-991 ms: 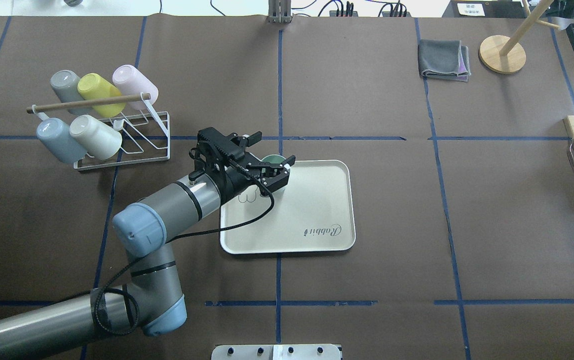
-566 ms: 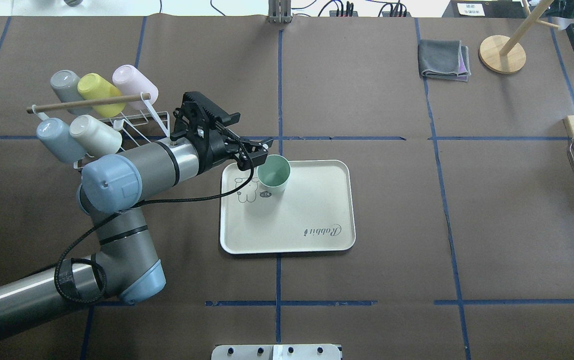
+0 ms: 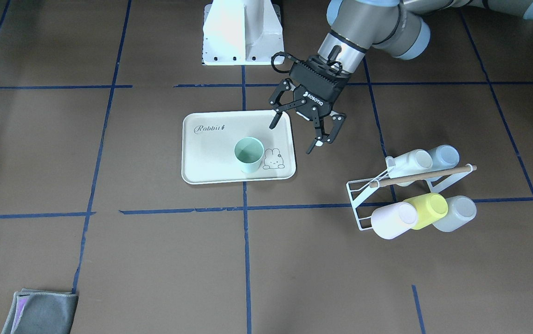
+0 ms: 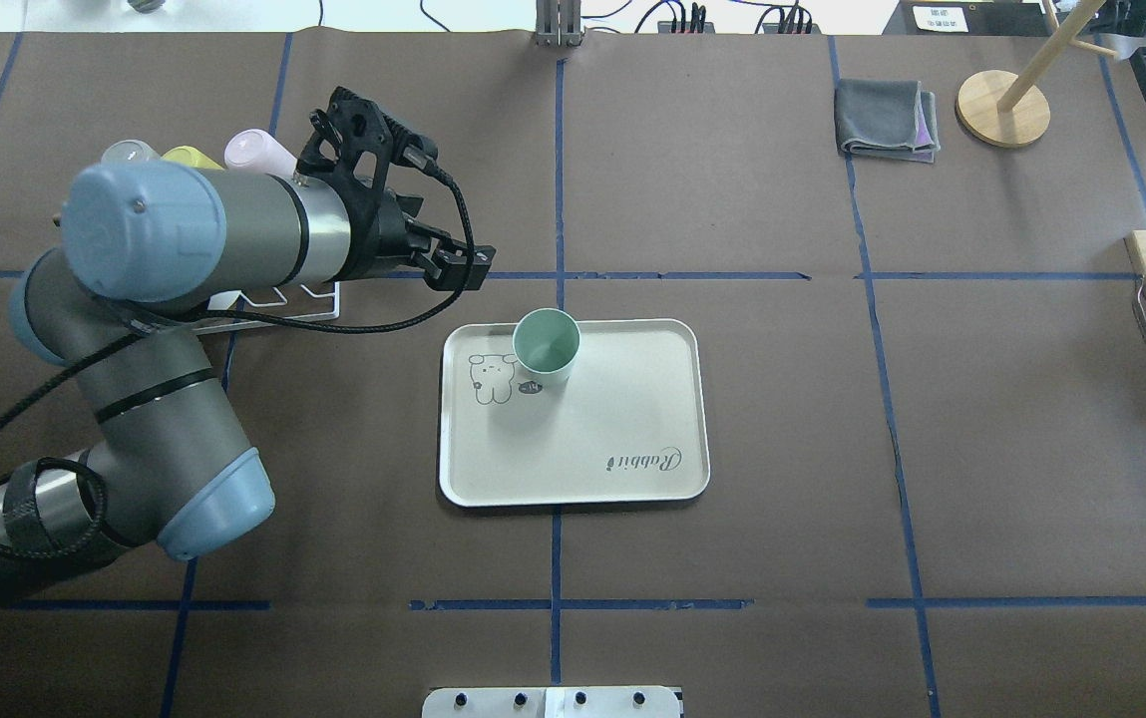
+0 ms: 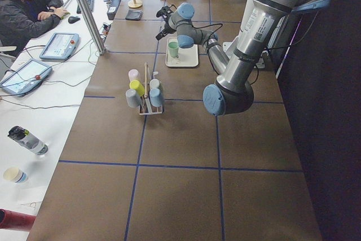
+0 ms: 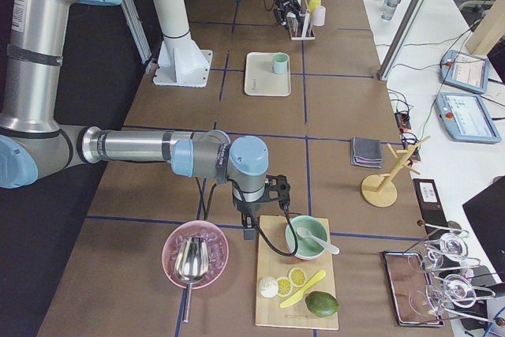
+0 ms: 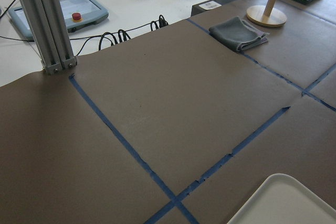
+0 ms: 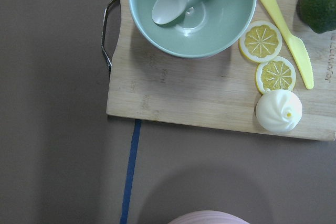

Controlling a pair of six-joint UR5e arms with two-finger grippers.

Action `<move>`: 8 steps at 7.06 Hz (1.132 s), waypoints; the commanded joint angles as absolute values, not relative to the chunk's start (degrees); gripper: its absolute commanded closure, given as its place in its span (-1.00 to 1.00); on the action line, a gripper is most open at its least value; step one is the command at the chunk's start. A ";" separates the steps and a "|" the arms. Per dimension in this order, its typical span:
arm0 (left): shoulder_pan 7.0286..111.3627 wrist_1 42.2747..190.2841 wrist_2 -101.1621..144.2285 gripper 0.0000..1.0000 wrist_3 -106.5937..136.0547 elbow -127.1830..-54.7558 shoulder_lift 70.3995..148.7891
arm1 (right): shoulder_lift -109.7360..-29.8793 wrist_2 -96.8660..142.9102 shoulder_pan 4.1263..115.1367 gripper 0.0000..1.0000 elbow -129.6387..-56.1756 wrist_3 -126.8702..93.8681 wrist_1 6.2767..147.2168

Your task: Pick up and place green cup on tray

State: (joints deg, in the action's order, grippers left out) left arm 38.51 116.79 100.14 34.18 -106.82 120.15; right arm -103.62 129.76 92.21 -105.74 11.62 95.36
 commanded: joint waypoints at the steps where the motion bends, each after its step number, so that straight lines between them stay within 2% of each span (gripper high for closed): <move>1: 43.49 105.07 106.34 -0.99 23.88 -111.51 118.15 | -103.62 129.90 92.20 -1.00 -105.73 11.60 95.36; 5: 59.64 80.92 117.50 -0.99 -0.42 -112.59 114.80 | -103.62 130.16 92.20 -1.00 -105.65 11.60 95.45; 7: 69.47 77.79 121.01 -1.00 -0.44 -111.80 108.75 | -103.62 130.34 92.20 -1.00 -105.64 11.60 95.45; 8: 76.05 77.61 125.90 -1.00 -0.44 -108.75 106.37 | -103.62 130.34 92.20 -1.00 -105.64 11.60 95.36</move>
